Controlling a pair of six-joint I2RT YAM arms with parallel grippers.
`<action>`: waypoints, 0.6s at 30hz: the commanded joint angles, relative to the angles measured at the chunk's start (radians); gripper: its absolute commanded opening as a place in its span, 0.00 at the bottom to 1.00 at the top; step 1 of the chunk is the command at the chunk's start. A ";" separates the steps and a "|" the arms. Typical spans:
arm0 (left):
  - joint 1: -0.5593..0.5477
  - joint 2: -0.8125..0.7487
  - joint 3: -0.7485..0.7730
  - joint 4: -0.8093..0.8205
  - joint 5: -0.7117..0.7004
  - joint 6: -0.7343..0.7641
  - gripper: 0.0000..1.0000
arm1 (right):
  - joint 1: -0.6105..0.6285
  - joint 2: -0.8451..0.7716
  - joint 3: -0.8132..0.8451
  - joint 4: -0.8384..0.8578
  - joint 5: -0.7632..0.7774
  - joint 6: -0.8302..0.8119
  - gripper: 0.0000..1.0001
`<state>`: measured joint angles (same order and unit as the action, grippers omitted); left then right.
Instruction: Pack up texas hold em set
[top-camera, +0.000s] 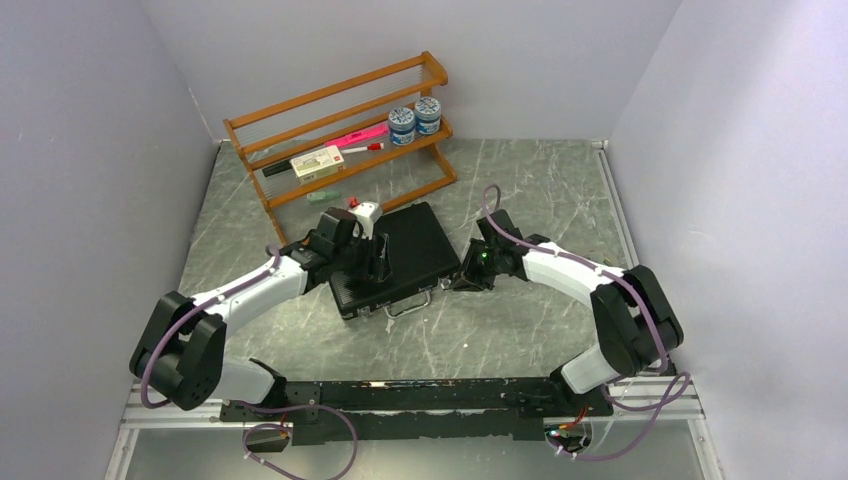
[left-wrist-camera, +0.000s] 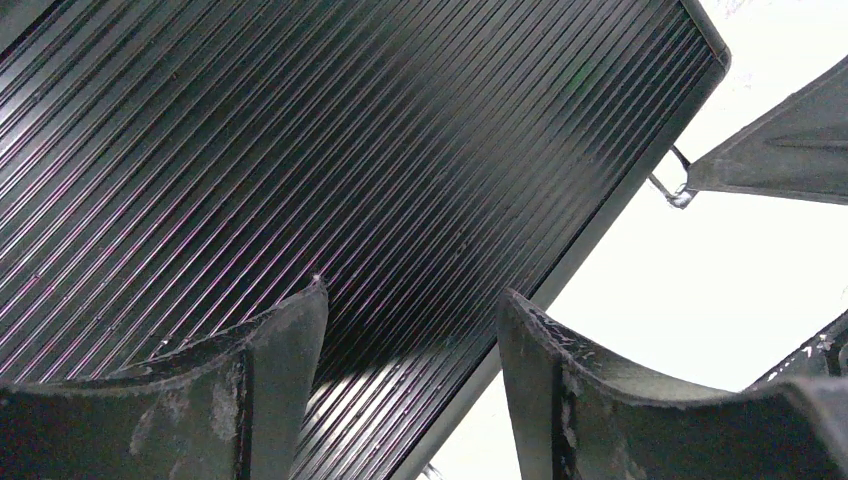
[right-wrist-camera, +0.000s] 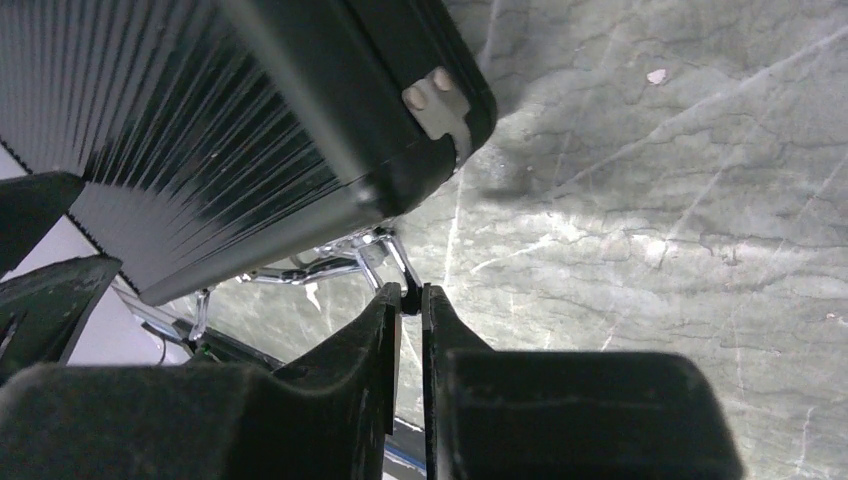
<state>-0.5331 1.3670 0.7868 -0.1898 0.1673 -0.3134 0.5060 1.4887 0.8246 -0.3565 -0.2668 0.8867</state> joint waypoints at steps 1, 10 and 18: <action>0.014 0.063 -0.055 -0.135 -0.120 -0.007 0.70 | 0.006 0.038 0.016 -0.023 0.017 0.022 0.11; 0.013 0.090 -0.038 -0.136 -0.104 -0.007 0.70 | 0.008 0.090 -0.012 0.108 0.057 0.016 0.03; 0.015 0.094 0.024 -0.133 -0.039 -0.028 0.70 | 0.028 0.085 -0.013 0.224 0.101 0.023 0.12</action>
<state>-0.5308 1.4044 0.8242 -0.1982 0.1616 -0.3359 0.5148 1.5539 0.8230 -0.3271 -0.2489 0.9009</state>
